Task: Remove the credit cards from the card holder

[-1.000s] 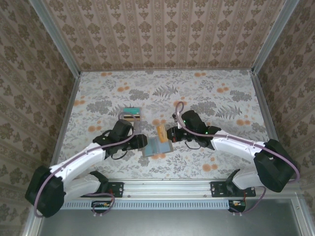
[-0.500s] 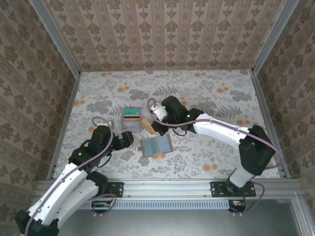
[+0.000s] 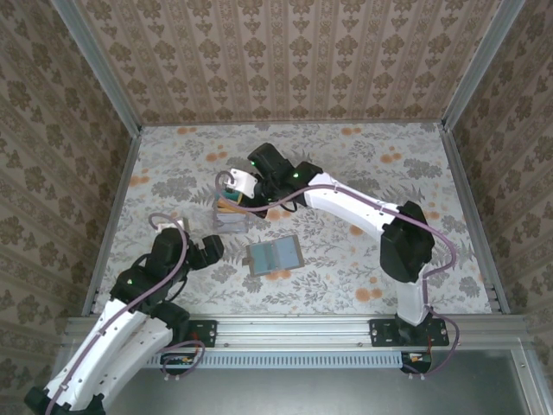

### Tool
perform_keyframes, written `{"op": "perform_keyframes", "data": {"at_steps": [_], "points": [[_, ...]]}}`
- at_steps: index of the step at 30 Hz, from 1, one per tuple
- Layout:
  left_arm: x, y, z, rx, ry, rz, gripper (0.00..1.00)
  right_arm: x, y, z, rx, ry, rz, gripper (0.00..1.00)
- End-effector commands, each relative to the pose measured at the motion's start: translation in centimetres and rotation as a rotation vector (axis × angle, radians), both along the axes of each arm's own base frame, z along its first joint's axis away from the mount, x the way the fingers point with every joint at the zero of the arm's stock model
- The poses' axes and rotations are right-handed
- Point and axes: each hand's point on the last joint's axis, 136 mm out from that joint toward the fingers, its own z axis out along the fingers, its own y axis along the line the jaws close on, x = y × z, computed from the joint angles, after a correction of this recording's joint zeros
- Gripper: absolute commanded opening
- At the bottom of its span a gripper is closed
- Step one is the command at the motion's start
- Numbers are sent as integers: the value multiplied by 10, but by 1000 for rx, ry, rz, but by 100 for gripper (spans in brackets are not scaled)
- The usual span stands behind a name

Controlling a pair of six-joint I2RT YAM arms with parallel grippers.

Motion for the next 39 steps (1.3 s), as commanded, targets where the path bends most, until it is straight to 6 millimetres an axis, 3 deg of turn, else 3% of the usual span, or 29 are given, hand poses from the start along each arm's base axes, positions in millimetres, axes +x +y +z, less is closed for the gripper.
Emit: {"op": "perform_keyframes", "data": {"at_steps": [1, 5, 9, 22, 39], "points": [[-3, 17, 15, 26, -32, 63, 100, 4, -1, -10, -96, -38, 70, 0], [-7, 36, 19, 73, -49, 134, 100, 12, 6, -12, -112, -52, 84, 0], [-7, 41, 23, 81, -73, 153, 100, 18, 10, -19, -130, -71, 100, 0], [-4, 43, 24, 90, -82, 164, 100, 48, 22, -49, -235, -142, 136, 0], [-3, 41, 24, 81, -80, 156, 100, 59, 22, -86, -321, -143, 142, 0]]}}
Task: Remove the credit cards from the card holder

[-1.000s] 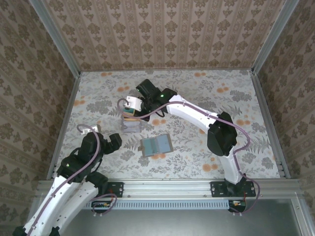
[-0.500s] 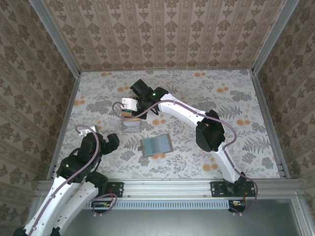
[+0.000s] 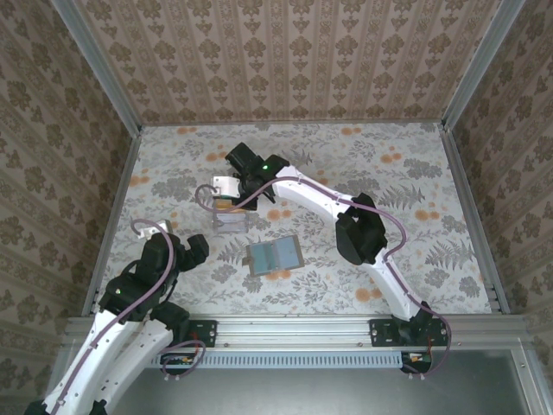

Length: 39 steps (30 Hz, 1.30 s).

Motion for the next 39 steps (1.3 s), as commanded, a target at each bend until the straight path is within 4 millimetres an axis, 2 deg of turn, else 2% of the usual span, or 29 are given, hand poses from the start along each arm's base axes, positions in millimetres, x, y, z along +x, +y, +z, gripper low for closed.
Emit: {"op": "perform_keyframes", "data": {"at_steps": [1, 10, 13, 14, 15, 18, 30, 34, 39], "points": [[1, 1, 6, -5, -18, 7, 100, 0, -2, -14, -50, 0, 9, 0], [1, 1, 6, -8, -17, 3, 100, 8, -2, -21, -63, -9, -23, 0], [1, 0, 6, -8, -17, 1, 100, 9, -1, -18, -55, -13, -36, 8], [1, 0, 6, -8, -16, 1, 100, 10, -1, -17, -52, -15, -40, 14], [1, 0, 6, -8, -16, 1, 100, 11, -1, -15, -47, -18, -47, 24], [1, 0, 6, -10, -16, 1, 100, 12, 2, -6, -23, -25, -55, 30], [1, -4, 4, -17, -12, -18, 100, 15, 4, 36, 104, -21, -130, 39], [2, -7, 4, -26, -11, -34, 100, 15, -2, 55, 205, -16, -197, 42], [5, -19, 1, -52, 0, -81, 100, 11, -20, 80, 369, 36, -327, 43]]}}
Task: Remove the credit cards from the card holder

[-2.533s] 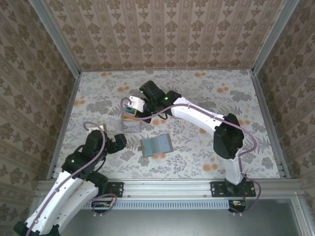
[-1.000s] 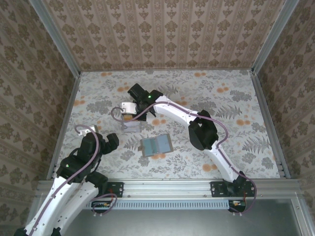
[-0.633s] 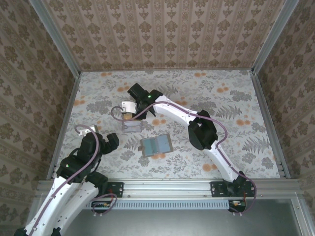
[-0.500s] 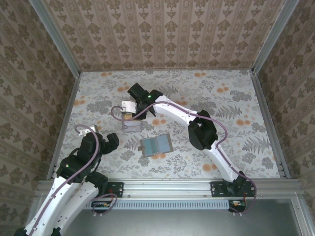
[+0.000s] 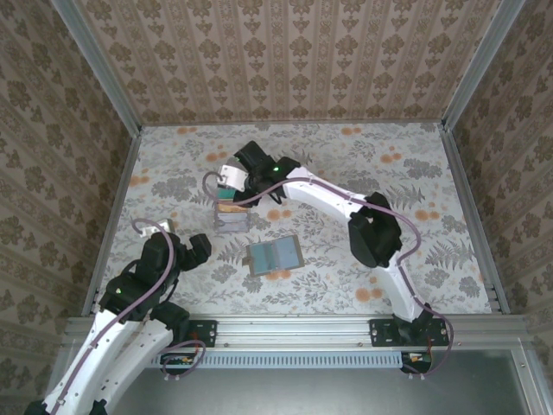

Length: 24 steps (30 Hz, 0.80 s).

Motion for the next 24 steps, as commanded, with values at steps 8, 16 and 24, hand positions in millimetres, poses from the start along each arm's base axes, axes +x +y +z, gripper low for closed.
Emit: {"op": "perform_keyframes", "data": {"at_steps": [8, 16, 24], "points": [[10, -48, -8, -118, 37, -185, 96, -25, -39, 55, 403, 169, -296, 43], [15, -90, -27, -239, 114, -300, 73, -76, -83, 4, 442, 413, -518, 40], [12, -131, -51, -173, 178, -374, 58, -123, -130, -58, 400, 502, -669, 37]]}}
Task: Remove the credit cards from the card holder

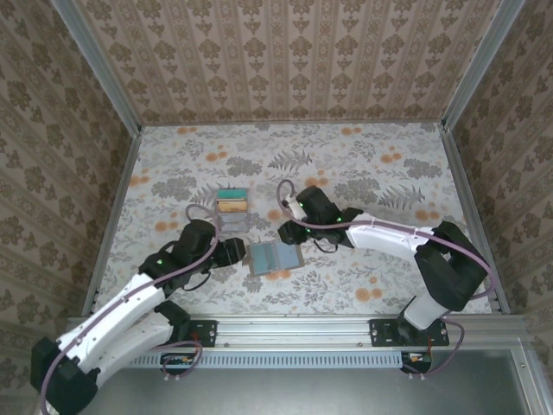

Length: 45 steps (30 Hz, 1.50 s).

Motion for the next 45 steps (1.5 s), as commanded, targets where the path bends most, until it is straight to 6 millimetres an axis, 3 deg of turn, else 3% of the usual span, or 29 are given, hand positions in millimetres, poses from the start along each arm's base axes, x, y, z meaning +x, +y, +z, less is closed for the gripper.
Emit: {"op": "perform_keyframes", "data": {"at_steps": [1, 7, 13, 24, 31, 40, 45], "points": [[7, -17, 0, 10, -9, -8, 56, -7, -8, 2, 52, 10, -90, 36], [3, -34, -27, 70, 63, -31, 47, -23, -26, -31, -5, 64, -149, 35], [2, -40, -46, 98, 112, -36, 38, -35, -25, -55, -44, 101, -148, 32], [3, -40, -69, 142, 168, -43, 35, -43, -22, -67, -57, 123, -151, 30], [2, -44, -69, 123, 174, -58, 34, -45, -21, -71, -61, 131, -154, 30], [-2, -54, -41, 129, 95, -99, 34, -45, -21, -72, -65, 131, -153, 30], [-4, -63, -44, 145, 105, -127, 34, -45, -20, -73, -64, 133, -153, 30]]}}
